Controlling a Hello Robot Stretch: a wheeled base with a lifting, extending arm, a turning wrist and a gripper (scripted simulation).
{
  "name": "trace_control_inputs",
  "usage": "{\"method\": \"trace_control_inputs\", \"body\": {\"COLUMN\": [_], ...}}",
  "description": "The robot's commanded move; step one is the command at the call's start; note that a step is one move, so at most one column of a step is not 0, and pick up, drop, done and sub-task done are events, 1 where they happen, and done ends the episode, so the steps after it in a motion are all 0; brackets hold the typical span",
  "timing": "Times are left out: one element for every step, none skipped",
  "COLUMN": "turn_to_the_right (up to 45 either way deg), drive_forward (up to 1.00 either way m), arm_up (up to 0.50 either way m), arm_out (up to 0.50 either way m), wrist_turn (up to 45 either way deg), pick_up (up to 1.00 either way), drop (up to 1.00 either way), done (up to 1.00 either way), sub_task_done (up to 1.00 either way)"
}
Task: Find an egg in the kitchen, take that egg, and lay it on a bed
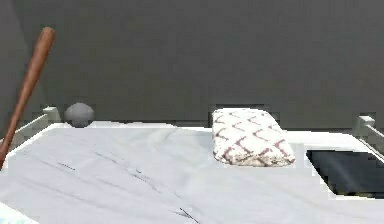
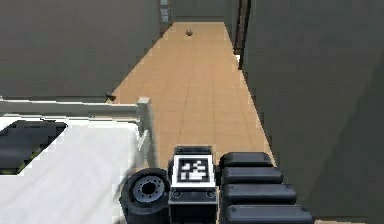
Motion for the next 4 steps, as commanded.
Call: {"method": "trace_control_inputs", "body": {"turn_to_the_right": [12.0,3.0,-3.0,45.0], "drive_forward": [0.0,0.0,0.0,0.0], "arm_up": [0.0,0.0,0.0,0.0], "arm_out": [0.0,0.0,0.0,0.0], "wrist_turn": [0.0,0.0,0.0,0.0], "pick_up": [0.0,0.0,0.0,0.0], "drop": [0.0,0.0,0.0,0.0], "done": [0.0,0.0,0.0,0.0], "sub_task_done": [0.0,0.0,0.0,0.0]}}
